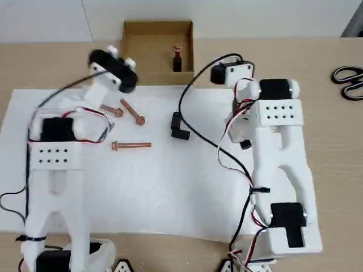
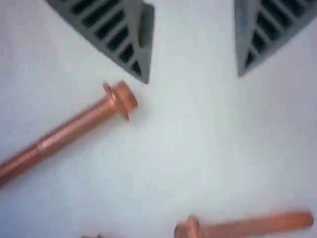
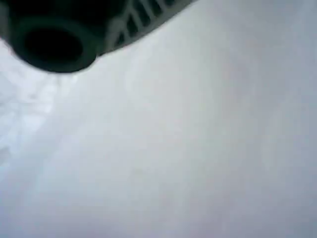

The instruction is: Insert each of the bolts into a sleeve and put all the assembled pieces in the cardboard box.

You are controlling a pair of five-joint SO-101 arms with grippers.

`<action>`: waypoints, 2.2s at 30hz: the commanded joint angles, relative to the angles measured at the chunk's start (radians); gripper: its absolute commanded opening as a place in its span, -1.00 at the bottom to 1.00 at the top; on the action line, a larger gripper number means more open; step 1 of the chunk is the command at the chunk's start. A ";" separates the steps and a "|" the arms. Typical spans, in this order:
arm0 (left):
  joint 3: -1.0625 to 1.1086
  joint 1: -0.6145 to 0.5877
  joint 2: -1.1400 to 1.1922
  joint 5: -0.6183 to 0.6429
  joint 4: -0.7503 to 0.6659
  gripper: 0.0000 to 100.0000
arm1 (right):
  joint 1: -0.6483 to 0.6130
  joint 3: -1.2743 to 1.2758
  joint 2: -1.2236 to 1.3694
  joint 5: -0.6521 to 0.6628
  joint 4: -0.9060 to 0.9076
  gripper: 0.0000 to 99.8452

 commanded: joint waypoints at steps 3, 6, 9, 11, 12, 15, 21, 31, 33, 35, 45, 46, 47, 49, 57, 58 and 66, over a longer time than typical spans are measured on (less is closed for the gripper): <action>-0.266 -0.008 -0.008 0.150 0.227 -0.78 | 0.048 -0.044 -0.067 -0.041 0.002 -0.99; -0.407 -0.006 -0.003 0.269 0.299 -0.78 | 0.050 -0.044 -0.067 -0.043 0.002 -0.99; -0.501 -0.002 -0.002 0.358 0.351 -0.78 | 0.050 -0.044 -0.067 -0.044 0.002 -0.99; -0.526 -0.005 0.015 0.405 0.362 -0.78 | 0.050 -0.044 -0.067 -0.044 0.004 -0.99; -0.535 -0.009 0.037 0.425 0.367 -0.78 | 0.050 -0.044 -0.067 -0.044 0.004 -0.99; -0.575 -0.028 0.137 0.494 0.384 -0.78 | 0.050 -0.044 -0.067 -0.044 0.005 -0.99; -0.661 -0.052 0.327 0.591 0.384 -0.78 | 0.050 -0.041 -0.067 -0.044 0.005 -0.99; -0.671 -0.014 0.669 0.810 0.382 -0.79 | 0.048 -0.040 -0.067 -0.068 0.007 -0.99; -0.668 0.009 0.709 0.856 0.382 -0.79 | 0.047 -0.040 -0.067 -0.068 0.007 -0.99; -0.651 0.015 0.727 0.904 0.382 -0.79 | 0.047 -0.040 -0.067 -0.068 0.007 -0.99; -0.645 0.064 0.836 1.428 0.342 -0.78 | 0.045 -0.040 -0.067 -0.071 0.007 -0.99; -0.647 0.068 0.862 1.455 0.330 -0.78 | 0.045 -0.040 -0.067 -0.071 0.007 -0.99; -0.647 0.077 0.887 1.490 0.318 -0.79 | 0.045 -0.040 -0.067 -0.071 0.007 -0.99; -0.647 0.095 0.931 1.582 0.311 -0.79 | 0.045 -0.040 -0.067 -0.071 0.007 -0.99; -0.648 0.133 0.996 1.725 0.305 -0.79 | 0.045 -0.040 -0.067 -0.072 0.007 -0.99; -0.648 0.130 0.999 1.725 0.305 -0.79 | 0.045 -0.040 -0.067 -0.072 0.007 -0.99; -0.645 0.068 1.002 1.726 0.305 -0.79 | 0.045 -0.038 -0.067 -0.072 0.007 -0.99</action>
